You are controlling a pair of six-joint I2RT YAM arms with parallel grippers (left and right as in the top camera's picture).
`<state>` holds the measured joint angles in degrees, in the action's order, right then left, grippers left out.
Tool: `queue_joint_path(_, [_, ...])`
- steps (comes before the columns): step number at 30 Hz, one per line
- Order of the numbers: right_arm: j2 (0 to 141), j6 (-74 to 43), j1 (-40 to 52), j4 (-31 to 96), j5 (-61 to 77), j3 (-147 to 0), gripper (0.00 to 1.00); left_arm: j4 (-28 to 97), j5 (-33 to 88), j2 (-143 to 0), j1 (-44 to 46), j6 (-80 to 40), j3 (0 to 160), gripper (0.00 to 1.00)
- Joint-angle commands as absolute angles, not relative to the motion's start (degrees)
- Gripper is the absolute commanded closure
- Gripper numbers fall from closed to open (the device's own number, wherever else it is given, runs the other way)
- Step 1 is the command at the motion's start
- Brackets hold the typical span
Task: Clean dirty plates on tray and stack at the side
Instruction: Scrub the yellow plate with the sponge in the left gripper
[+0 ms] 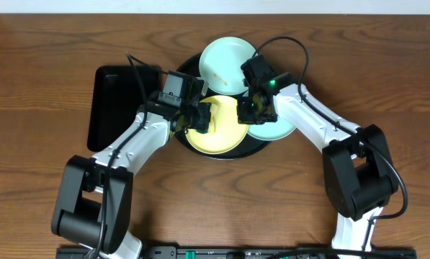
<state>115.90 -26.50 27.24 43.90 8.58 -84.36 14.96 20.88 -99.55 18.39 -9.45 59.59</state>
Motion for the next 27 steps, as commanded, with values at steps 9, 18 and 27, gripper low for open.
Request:
queue_joint_path(9, [116.62, -26.06, 27.07, 43.68, 9.23, -84.47, 0.99, 16.32, 21.37, -100.64, 19.11, -10.17, 59.29, 0.93])
queue_joint_path(18, [116.62, -26.06, 27.07, 43.53, 9.26, -84.47, 0.99, 12.95, 21.39, -105.95, 19.11, -10.17, 59.29, 0.92])
queue_joint_path(27, [116.62, -26.06, 27.07, 43.51, 9.28, -84.47, 0.99, 9.47, 21.34, -106.59, 19.11, -10.17, 59.29, 0.93])
